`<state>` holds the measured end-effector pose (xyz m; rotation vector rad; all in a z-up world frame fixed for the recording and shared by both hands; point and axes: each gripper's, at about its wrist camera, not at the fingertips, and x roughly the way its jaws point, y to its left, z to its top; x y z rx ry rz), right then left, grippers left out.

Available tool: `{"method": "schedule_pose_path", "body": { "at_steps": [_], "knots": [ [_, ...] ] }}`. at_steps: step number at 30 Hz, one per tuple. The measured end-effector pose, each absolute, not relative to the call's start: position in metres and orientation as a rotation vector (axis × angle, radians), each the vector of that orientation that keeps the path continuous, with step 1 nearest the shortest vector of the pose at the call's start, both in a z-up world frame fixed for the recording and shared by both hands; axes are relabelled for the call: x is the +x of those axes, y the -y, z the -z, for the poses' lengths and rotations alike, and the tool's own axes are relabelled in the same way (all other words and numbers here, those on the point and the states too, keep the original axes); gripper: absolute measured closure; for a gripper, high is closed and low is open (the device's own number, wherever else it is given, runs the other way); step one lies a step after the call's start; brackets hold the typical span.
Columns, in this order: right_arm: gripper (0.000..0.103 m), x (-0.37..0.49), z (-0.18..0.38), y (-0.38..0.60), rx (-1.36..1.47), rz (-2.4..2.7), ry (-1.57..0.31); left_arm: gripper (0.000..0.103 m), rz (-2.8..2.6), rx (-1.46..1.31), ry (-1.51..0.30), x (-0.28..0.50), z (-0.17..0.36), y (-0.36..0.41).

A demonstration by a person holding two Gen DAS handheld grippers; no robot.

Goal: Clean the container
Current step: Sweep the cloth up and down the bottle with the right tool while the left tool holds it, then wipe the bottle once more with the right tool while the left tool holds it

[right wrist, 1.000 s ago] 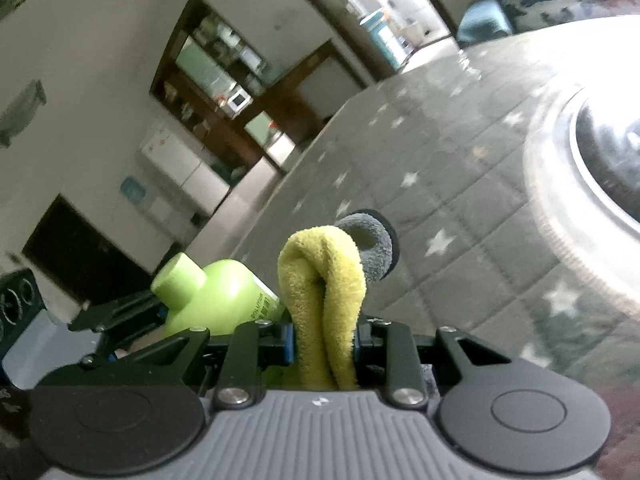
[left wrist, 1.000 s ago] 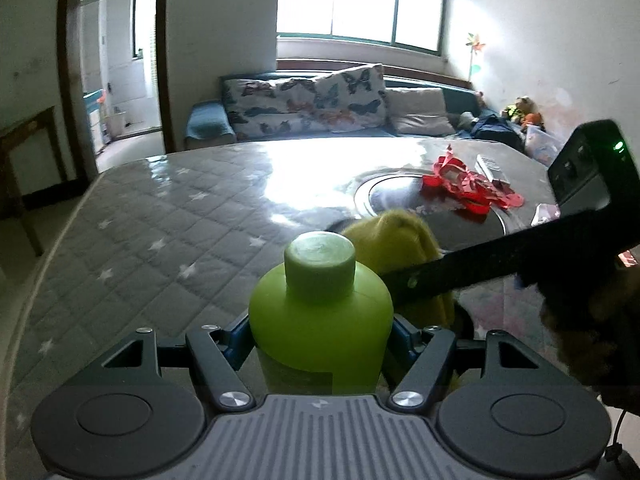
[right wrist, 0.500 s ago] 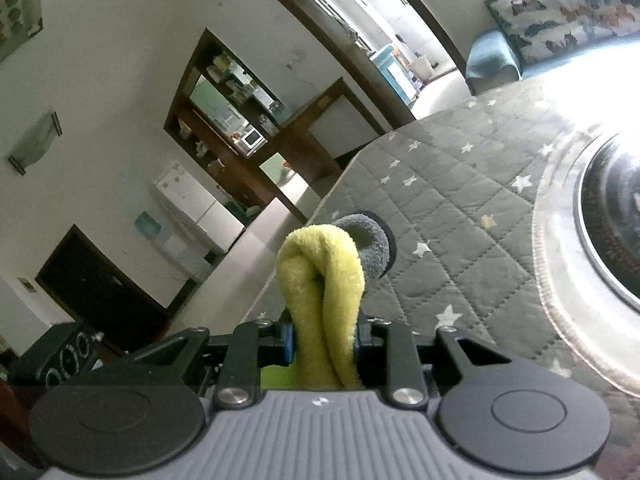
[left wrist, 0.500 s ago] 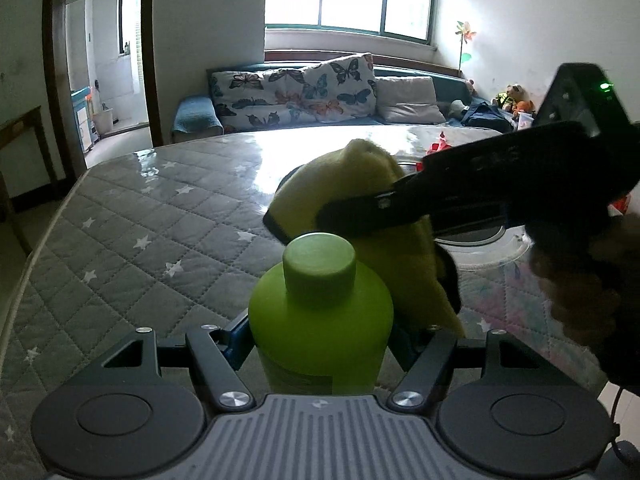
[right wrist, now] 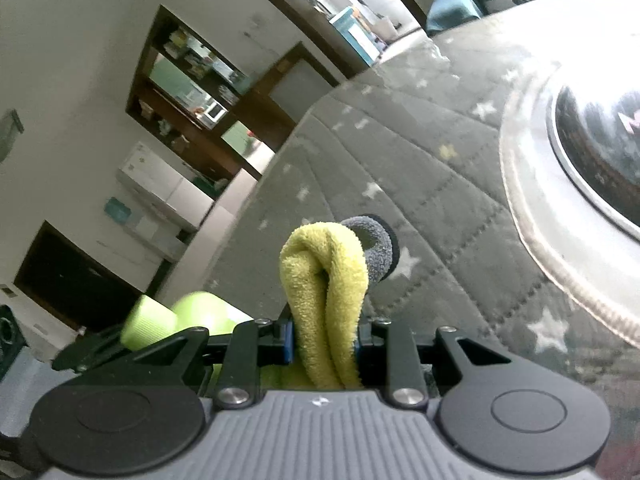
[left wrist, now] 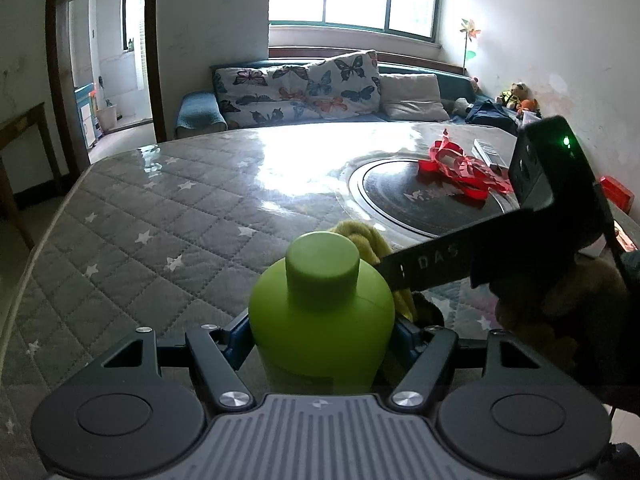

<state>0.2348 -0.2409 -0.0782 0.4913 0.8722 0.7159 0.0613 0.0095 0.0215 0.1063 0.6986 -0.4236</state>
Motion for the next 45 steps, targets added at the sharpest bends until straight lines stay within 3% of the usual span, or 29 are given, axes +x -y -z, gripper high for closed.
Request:
{"method": "schedule_pose_path", "body": {
  "at_steps": [19, 39, 45],
  "knots": [
    [0.076, 0.217, 0.081, 0.243, 0.472, -0.638, -0.861, 0.018, 0.381, 0.058, -0.702, 0.046, -0.024, -0.012],
    [0.076, 0.198, 0.027, 0.255, 0.625, -0.794, -0.678, 0.026, 0.341, 0.062, -0.683, 0.041, -0.027, -0.01],
    [0.076, 0.21, 0.039, 0.248, 0.65, -0.772, -0.706, 0.026, 0.341, 0.061, -0.682, 0.04, -0.027, -0.01]
  ]
}}
